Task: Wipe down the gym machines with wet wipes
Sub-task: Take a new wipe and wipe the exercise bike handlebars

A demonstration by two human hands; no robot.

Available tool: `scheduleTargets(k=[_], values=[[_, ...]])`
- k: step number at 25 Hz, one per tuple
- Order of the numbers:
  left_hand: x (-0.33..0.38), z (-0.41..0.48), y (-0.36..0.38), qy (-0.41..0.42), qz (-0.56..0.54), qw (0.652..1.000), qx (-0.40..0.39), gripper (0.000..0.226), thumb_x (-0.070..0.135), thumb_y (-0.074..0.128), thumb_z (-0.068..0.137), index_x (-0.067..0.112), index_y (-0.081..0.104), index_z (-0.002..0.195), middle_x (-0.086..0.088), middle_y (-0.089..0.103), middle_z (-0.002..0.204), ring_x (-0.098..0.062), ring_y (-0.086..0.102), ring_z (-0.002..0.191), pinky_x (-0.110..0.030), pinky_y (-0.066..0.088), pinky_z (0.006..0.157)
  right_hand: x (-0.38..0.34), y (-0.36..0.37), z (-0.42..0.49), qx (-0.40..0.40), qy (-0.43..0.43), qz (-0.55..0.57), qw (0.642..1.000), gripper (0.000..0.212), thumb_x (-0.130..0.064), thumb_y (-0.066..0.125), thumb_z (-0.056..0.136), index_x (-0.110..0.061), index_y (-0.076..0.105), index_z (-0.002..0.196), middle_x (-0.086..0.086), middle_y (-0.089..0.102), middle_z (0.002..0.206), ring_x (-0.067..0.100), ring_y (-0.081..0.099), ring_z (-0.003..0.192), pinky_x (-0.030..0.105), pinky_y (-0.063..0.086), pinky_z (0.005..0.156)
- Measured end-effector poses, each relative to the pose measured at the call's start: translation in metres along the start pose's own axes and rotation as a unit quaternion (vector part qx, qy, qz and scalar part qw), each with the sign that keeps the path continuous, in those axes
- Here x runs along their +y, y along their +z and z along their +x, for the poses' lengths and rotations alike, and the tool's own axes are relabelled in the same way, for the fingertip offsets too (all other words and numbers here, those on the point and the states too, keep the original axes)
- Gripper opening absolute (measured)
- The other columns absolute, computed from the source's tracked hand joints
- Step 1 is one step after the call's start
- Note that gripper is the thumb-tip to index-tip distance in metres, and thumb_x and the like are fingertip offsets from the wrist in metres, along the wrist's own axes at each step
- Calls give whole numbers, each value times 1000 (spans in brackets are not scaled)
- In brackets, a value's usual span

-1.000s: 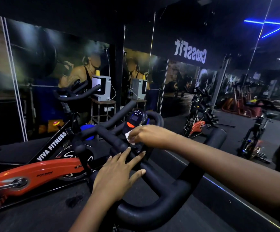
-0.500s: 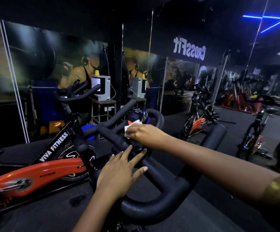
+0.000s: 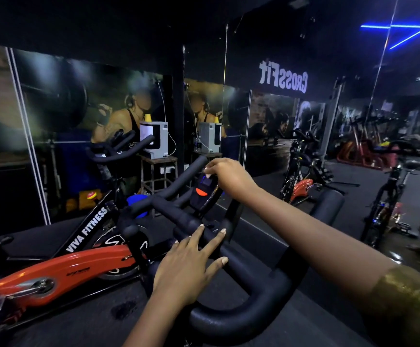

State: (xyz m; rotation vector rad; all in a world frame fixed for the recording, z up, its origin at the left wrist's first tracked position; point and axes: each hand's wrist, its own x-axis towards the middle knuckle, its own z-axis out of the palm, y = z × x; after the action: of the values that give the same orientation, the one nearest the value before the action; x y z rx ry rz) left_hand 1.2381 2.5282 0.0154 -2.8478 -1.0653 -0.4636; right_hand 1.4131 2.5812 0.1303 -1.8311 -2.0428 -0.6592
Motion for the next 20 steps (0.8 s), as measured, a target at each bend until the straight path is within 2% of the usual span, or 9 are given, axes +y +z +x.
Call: scheduleTargets(k=[4,6,10,12,14,15,17,19,20], values=[[-1,-1,0,1,-5,1000,8,58,62,19,95,52,-7,145,2,-2,161,-20,22,142,-32,19,115,6,12,-35,100,142,107,979,35,-5,52,88,-13,62,120,14,65,110,32,60,103,37,47,86],[-1,-1,0,1,-6,1000,7,58,62,19,95,51,-7,145,1,-2,161,-21,22,142,-32,20,114,-9,21,-53,144,162,142,966,33,-2,49,87,-10,63,116,14,67,107,32,62,99,37,49,83],[-1,-1,-1,6,-9,1000,6,58,62,19,94,51,-6,146,2,-2,160,-20,23,142,-32,22,113,-33,26,-73,151,118,105,976,28,-1,48,84,-7,60,109,14,67,86,33,65,77,36,47,64],[-1,0,-1,1,-5,1000,4,58,62,19,95,47,2,148,2,-3,160,-19,22,142,-31,23,112,-44,26,-78,109,62,95,988,31,-4,47,82,-8,60,110,12,66,92,32,65,75,35,46,62],[-1,0,-1,-2,1,1000,0,58,61,20,95,42,11,149,2,-4,160,-20,22,142,-31,23,113,-53,28,-80,31,3,59,998,32,-9,42,83,-11,60,111,7,64,103,32,64,82,37,45,64],[-1,-1,-1,-2,2,1000,-4,58,61,20,95,41,12,149,1,-4,160,-20,22,142,-31,22,113,-54,25,-79,18,-15,59,998,33,-10,41,82,-11,61,109,6,65,103,31,64,85,37,45,65],[-1,-2,-1,1,0,1000,-5,58,62,19,95,46,5,148,2,-4,160,-20,23,142,-32,22,113,-47,14,-74,63,-27,84,994,34,-11,44,75,-8,66,102,7,69,100,28,67,87,33,51,66],[-1,-1,-1,4,1,1000,-3,59,63,19,94,50,-5,146,2,-3,160,-21,24,142,-32,23,112,-33,5,-66,154,-28,48,986,34,-7,50,69,-5,70,96,10,71,98,25,70,83,32,57,60],[-1,-1,-1,5,-1,1000,-3,59,63,19,94,51,-7,146,2,-3,160,-21,24,141,-32,24,112,-26,3,-62,169,-26,25,985,32,-6,52,69,-3,71,94,12,71,97,27,70,81,34,57,57]])
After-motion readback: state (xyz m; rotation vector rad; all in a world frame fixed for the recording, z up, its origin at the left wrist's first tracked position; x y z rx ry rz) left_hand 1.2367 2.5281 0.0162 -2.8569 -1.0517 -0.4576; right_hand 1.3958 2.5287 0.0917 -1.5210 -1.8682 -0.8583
